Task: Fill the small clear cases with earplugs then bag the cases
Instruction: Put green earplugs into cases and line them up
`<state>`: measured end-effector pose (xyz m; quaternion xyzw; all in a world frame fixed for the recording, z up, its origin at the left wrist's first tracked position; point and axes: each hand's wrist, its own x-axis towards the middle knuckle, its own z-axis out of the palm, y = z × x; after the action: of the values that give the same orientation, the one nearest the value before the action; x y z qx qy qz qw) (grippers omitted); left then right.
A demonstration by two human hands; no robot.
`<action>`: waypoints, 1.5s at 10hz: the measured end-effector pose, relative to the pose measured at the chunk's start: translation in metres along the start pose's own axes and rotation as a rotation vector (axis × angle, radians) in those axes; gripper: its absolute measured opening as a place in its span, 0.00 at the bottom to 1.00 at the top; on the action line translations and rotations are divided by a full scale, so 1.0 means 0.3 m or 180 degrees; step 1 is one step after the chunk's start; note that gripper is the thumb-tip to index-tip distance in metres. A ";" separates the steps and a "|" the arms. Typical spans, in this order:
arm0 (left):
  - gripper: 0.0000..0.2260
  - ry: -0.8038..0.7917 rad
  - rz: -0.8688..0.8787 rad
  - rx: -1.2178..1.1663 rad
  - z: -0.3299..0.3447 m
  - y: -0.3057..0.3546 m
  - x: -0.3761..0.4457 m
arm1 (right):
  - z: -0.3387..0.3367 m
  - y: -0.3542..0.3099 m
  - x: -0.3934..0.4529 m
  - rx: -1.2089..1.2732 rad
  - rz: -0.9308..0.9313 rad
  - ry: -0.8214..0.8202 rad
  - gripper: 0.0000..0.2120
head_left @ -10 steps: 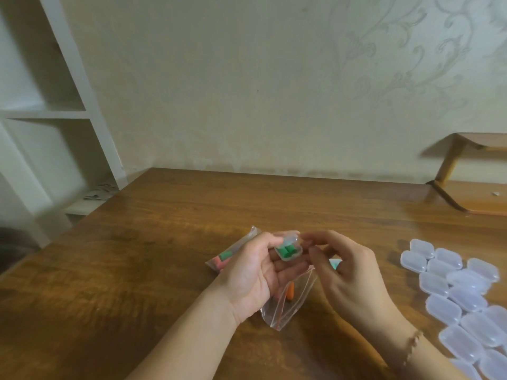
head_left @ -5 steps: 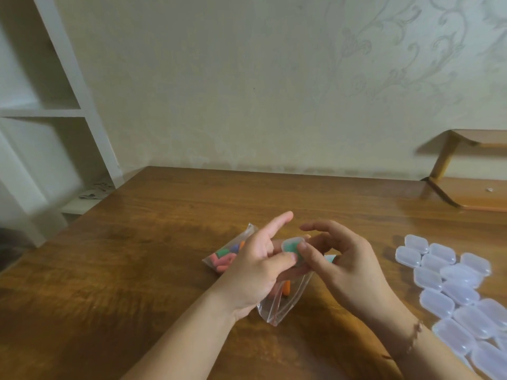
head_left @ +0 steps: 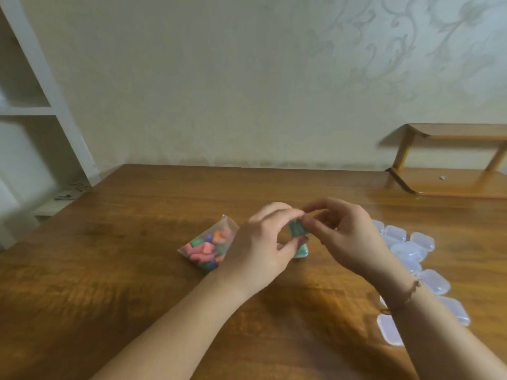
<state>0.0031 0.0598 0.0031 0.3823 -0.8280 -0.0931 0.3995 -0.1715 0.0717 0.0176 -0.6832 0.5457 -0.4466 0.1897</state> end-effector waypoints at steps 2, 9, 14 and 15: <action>0.24 -0.0678 0.0013 0.0211 0.128 0.083 0.092 | -0.104 0.115 -0.034 -0.0918 0.0610 0.0026 0.06; 0.24 -0.1431 0.0014 0.1021 0.177 0.083 0.077 | -0.098 0.227 -0.065 -0.1897 0.0312 0.0030 0.14; 0.05 -0.2345 0.1053 0.0114 0.085 -0.036 -0.852 | -0.096 0.142 -0.088 -0.1584 -0.0081 0.0616 0.07; 0.06 -0.1686 0.1485 0.0898 0.127 -0.034 -0.876 | -0.094 0.138 -0.089 -0.1518 -0.0133 0.0552 0.07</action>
<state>0.0831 0.2329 -0.1820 0.1975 -0.9720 0.0197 0.1255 -0.2184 0.0888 -0.0092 -0.6789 0.6356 -0.3661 -0.0336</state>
